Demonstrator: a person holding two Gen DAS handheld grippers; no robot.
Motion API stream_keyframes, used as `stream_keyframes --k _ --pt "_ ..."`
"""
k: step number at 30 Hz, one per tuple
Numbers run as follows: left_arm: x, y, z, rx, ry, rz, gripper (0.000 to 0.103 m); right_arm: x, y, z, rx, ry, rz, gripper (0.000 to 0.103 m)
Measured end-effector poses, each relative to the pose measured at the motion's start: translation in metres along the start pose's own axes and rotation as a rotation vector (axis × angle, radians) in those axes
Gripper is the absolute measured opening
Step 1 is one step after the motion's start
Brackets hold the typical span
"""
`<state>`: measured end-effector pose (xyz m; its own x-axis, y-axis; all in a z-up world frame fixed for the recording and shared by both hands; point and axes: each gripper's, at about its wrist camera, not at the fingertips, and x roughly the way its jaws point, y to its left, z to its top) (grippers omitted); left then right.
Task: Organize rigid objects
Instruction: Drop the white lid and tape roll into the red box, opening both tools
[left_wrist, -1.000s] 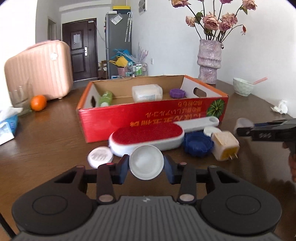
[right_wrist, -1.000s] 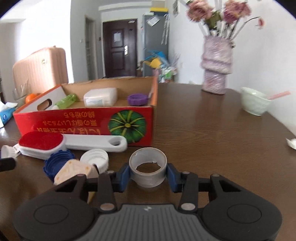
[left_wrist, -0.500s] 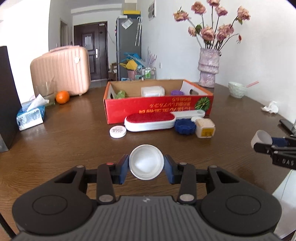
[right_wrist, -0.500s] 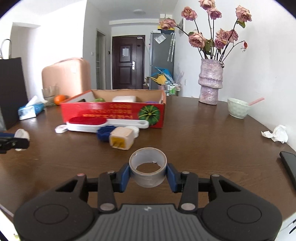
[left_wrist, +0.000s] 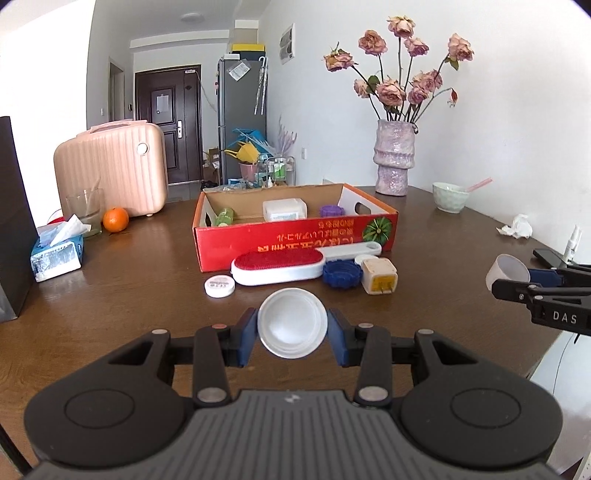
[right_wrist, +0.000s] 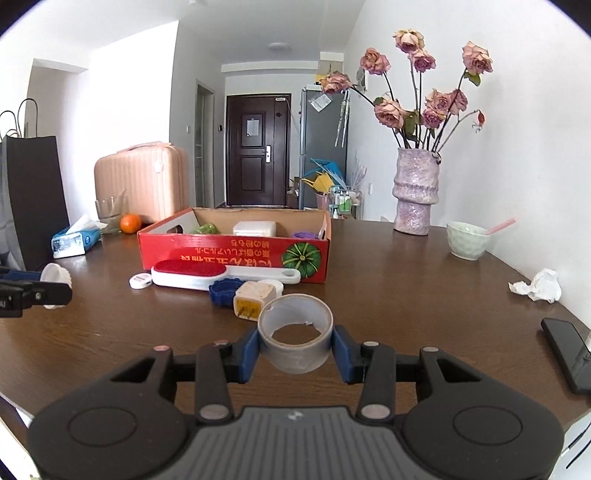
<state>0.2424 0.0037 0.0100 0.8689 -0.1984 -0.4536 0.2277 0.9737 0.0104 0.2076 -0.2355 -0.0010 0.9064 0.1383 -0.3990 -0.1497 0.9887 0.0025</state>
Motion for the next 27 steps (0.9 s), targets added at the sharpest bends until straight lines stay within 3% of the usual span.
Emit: stream_keyframes --k 4,9,14,18,23,27 --pt "0.022 0.01 0.018 -0.002 -0.005 -0.033 0.041 0.018 0.0 0.017 -0.013 -0.002 0.031 0.042" --pt "0.078 0.033 0.077 0.019 -0.01 -0.108 0.041 0.068 -0.009 0.068 0.003 -0.014 0.132 0.042" --pt "0.177 0.06 0.143 0.02 0.095 -0.163 0.041 0.171 -0.012 0.133 -0.023 0.045 0.229 0.042" --pt "0.263 0.073 0.181 0.003 0.194 -0.131 0.041 0.269 -0.016 0.176 0.01 0.167 0.243 0.042" --pt "0.351 0.085 0.193 0.004 0.311 -0.108 0.041 0.37 -0.014 0.198 0.017 0.278 0.231 0.042" --pt "0.387 0.095 0.192 0.003 0.363 -0.093 0.042 0.425 -0.021 0.199 0.075 0.342 0.208 0.042"
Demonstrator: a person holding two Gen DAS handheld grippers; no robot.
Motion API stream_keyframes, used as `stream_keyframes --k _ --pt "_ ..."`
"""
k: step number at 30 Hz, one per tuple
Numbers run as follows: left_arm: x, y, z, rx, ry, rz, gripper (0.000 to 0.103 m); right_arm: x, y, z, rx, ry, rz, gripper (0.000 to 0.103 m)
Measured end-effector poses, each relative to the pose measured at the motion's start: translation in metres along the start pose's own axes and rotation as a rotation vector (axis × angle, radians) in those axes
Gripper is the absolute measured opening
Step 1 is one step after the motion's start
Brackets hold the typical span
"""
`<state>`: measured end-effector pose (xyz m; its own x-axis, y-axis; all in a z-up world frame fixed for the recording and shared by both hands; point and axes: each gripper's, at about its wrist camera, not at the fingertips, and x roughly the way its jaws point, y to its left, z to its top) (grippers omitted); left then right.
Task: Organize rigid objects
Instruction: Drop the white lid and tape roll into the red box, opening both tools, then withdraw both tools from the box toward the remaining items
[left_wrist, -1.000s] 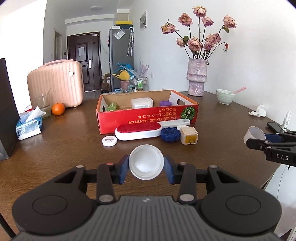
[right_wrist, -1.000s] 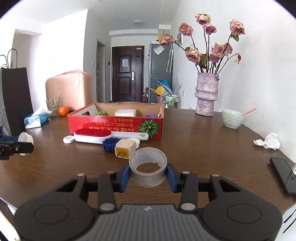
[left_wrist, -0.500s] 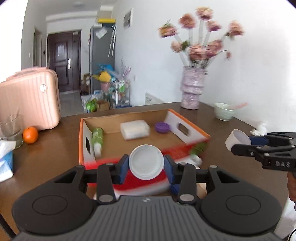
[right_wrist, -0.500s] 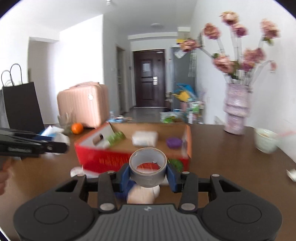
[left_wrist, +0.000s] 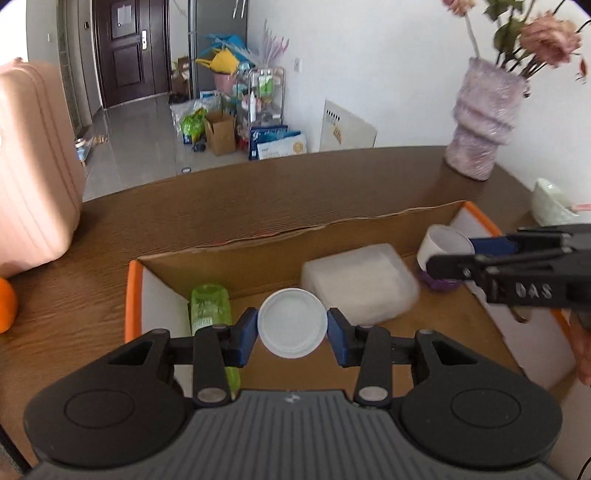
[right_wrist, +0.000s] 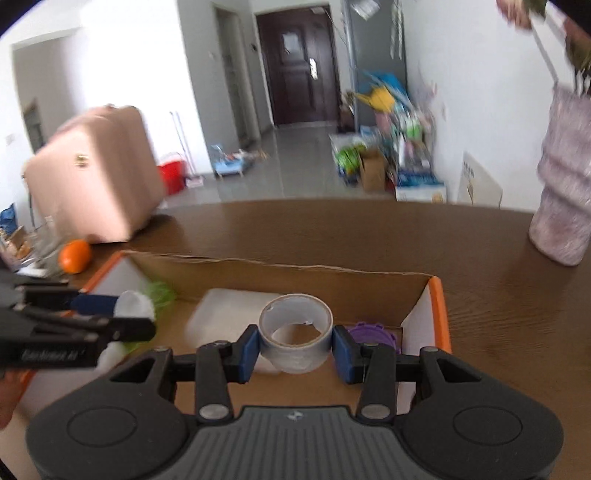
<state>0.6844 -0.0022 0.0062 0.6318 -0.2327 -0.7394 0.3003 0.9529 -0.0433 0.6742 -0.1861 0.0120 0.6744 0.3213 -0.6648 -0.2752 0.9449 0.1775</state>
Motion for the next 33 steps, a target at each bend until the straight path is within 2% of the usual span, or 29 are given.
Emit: stream_keyframes --k 1,2,4,5,8,13,16,21,27,30,33 --pt "0.005 0.003 0.004 -0.007 0.0 0.002 0.045 0.008 -0.003 0.003 0.02 -0.002 0.002 0.044" --pt "0.009 0.006 0.006 -0.019 -0.001 0.0 0.056 0.014 -0.005 0.004 0.026 0.005 0.012 0.049" --pt "0.013 0.011 0.006 -0.026 0.0 -0.003 0.057 0.021 -0.005 0.005 0.035 0.028 0.023 0.052" --pt "0.012 0.011 0.005 -0.022 -0.002 -0.009 0.059 0.022 -0.006 0.005 0.038 0.031 0.026 0.056" --pt "0.005 0.014 0.002 -0.028 -0.033 -0.004 0.071 0.017 -0.004 0.008 0.019 -0.001 0.033 0.062" --pt "-0.023 0.022 -0.006 -0.043 -0.036 0.031 0.076 -0.016 -0.004 0.009 0.003 -0.013 0.005 0.065" --pt "-0.058 0.027 -0.014 -0.048 -0.079 0.04 0.083 -0.054 -0.003 0.004 -0.02 -0.022 -0.042 0.067" --pt "-0.146 0.028 -0.037 -0.013 -0.192 0.058 0.099 -0.129 0.001 -0.014 -0.024 -0.059 -0.128 0.076" --pt "-0.235 0.018 -0.083 -0.046 -0.278 0.117 0.103 -0.217 0.022 -0.067 -0.014 -0.126 -0.158 0.083" --pt "-0.27 0.01 -0.123 -0.066 -0.316 0.168 0.103 -0.255 0.036 -0.094 -0.005 -0.17 -0.123 0.085" --pt "-0.301 0.002 -0.162 -0.045 -0.363 0.201 0.103 -0.29 0.056 -0.122 0.002 -0.235 -0.099 0.088"
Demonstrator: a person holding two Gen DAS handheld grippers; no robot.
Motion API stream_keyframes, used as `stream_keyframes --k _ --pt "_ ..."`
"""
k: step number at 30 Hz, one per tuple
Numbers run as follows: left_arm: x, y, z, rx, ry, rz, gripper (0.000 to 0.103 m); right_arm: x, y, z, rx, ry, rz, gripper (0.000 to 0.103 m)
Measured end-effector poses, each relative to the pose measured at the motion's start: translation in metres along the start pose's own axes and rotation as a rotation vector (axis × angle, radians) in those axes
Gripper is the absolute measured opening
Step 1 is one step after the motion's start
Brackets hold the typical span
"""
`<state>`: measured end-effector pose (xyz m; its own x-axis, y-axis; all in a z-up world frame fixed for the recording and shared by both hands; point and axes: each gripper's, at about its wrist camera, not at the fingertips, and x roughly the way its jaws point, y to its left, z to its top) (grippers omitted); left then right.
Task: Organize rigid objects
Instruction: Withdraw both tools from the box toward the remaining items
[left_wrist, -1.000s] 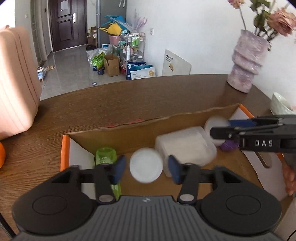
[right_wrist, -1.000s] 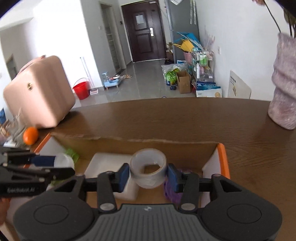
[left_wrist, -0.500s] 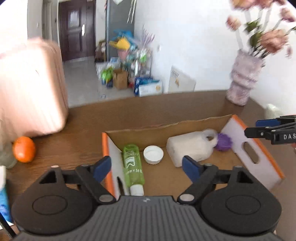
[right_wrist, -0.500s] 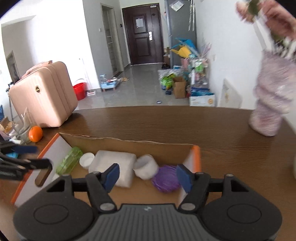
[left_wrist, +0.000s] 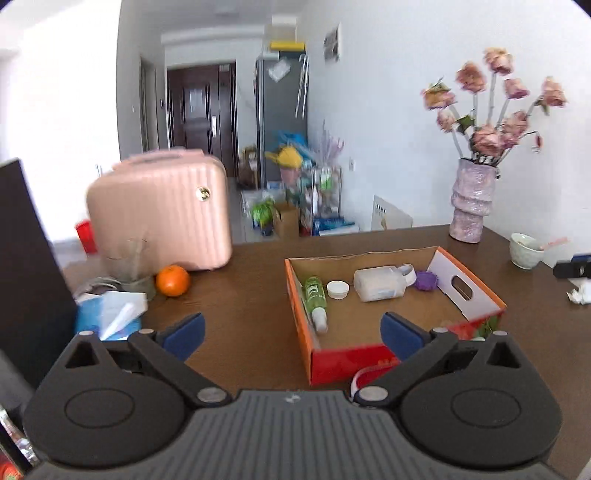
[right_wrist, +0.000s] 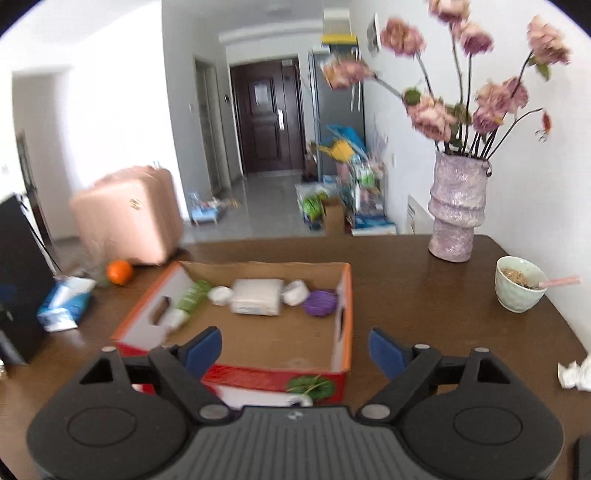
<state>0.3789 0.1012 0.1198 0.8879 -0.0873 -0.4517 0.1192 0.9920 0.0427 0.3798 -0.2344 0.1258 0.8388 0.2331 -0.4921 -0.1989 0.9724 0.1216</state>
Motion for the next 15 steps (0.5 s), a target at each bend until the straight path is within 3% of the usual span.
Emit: stream_keyframes --k 4,12,15 --pt "-0.053 -0.003 -0.03 -0.006 -0.093 0.029 0.103 -0.047 0.025 -0.031 -0.015 -0.082 -0.005 0.09" --pt "-0.14 -0.004 -0.099 -0.03 -0.153 -0.011 0.103 -0.126 0.059 -0.109 -0.005 -0.174 -0.032 0.091" --pt "-0.169 -0.008 -0.131 -0.023 -0.149 -0.042 0.103 -0.152 0.072 -0.146 -0.016 -0.202 -0.04 0.1"
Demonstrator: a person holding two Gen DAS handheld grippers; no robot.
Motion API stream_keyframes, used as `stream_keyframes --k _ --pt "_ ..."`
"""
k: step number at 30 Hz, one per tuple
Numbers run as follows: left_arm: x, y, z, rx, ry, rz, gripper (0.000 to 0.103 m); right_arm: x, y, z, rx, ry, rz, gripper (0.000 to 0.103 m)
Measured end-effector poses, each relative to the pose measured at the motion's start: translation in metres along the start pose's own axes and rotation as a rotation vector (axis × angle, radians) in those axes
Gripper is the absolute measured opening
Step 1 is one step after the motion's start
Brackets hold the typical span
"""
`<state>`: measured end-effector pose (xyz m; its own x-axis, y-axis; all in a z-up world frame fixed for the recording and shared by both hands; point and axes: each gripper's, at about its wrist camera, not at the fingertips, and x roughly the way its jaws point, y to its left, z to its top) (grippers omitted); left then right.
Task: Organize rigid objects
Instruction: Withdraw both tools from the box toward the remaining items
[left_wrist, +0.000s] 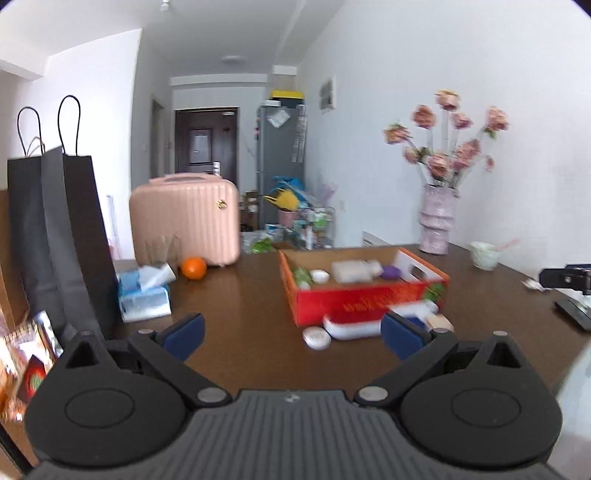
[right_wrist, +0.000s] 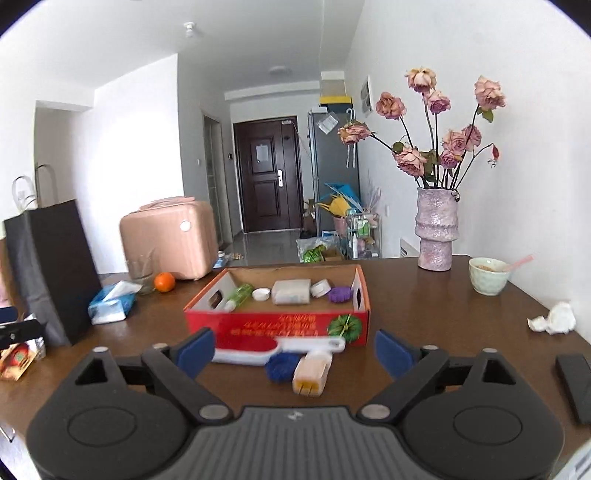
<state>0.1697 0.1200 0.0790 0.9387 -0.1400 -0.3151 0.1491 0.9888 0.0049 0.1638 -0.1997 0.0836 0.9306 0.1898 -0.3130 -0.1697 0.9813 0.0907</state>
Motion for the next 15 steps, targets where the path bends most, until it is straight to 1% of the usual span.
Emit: stream_keyframes --k 1,3,5,7,8,12,15 --pt "-0.009 -0.002 -0.01 -0.007 0.006 -0.019 0.103 -0.012 0.004 -0.012 -0.015 -0.008 -0.003 0.102" --pt "-0.021 -0.007 -0.029 -0.019 0.037 -0.036 0.103 -0.03 0.008 -0.033 -0.034 -0.014 -0.009 0.102" --pt "-0.026 -0.016 -0.045 -0.013 0.066 -0.061 0.103 -0.046 0.009 -0.055 0.011 0.003 -0.009 0.102" --pt "-0.028 -0.022 -0.054 0.005 0.068 -0.09 0.103 -0.052 0.007 -0.068 0.036 0.035 0.032 0.102" --pt "-0.026 -0.025 -0.055 0.014 0.074 -0.093 0.103 -0.052 0.006 -0.071 0.034 0.045 0.03 0.102" --pt "-0.003 -0.035 -0.056 0.026 0.098 -0.072 0.103 -0.041 0.0 -0.072 0.038 0.052 -0.04 0.102" --pt "0.018 -0.038 -0.052 0.034 0.125 -0.084 0.103 -0.026 -0.004 -0.073 0.045 0.074 -0.046 0.101"
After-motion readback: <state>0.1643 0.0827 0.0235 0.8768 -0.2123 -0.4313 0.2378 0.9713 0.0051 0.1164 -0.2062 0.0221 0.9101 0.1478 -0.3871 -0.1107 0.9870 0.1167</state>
